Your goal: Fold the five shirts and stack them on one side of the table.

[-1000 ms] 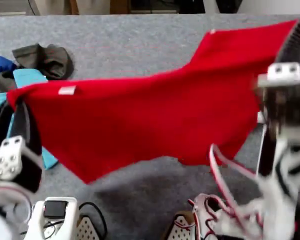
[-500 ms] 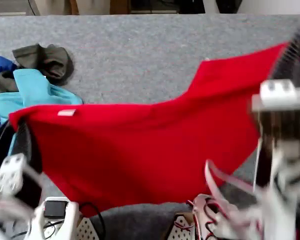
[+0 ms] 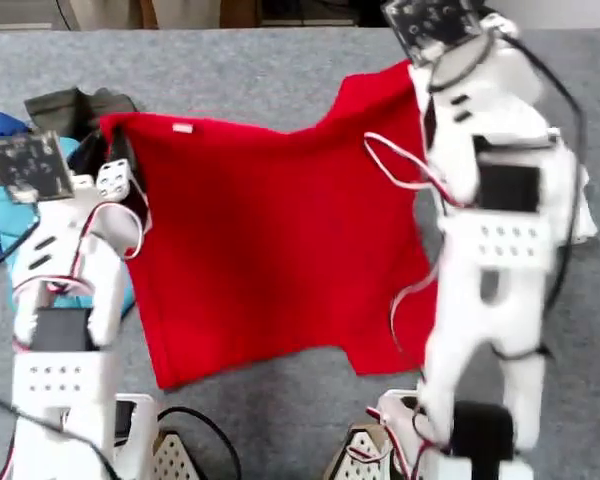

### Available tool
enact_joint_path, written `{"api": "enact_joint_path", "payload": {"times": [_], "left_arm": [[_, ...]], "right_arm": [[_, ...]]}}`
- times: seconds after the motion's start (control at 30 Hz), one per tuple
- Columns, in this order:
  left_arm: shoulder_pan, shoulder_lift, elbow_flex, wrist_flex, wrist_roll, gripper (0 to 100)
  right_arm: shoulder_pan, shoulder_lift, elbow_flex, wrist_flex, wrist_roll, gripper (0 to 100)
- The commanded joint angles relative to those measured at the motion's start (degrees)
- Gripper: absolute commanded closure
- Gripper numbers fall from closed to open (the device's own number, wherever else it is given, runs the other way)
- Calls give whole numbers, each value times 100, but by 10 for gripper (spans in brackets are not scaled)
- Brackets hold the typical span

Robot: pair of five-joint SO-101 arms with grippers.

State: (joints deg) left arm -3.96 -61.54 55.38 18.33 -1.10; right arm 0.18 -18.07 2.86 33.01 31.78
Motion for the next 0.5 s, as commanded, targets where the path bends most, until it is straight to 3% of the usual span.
{"api": "enact_joint_path", "payload": {"times": [0.0, 0.17, 0.27, 0.47], "left_arm": [[-26, 321, 158, -1468, -35, 981], [-70, 1358, -316, -1459, -35, 981], [-70, 1798, -334, -1442, -44, 981], [-334, 1666, -387, -167, -44, 981]], "right_arm": [[-57, 523, -13, -765, 70, 997], [-57, 1253, -567, -695, 62, 997], [-66, 1305, -796, -105, 62, 997], [22, 1305, -1429, 1811, 369, 997]]}}
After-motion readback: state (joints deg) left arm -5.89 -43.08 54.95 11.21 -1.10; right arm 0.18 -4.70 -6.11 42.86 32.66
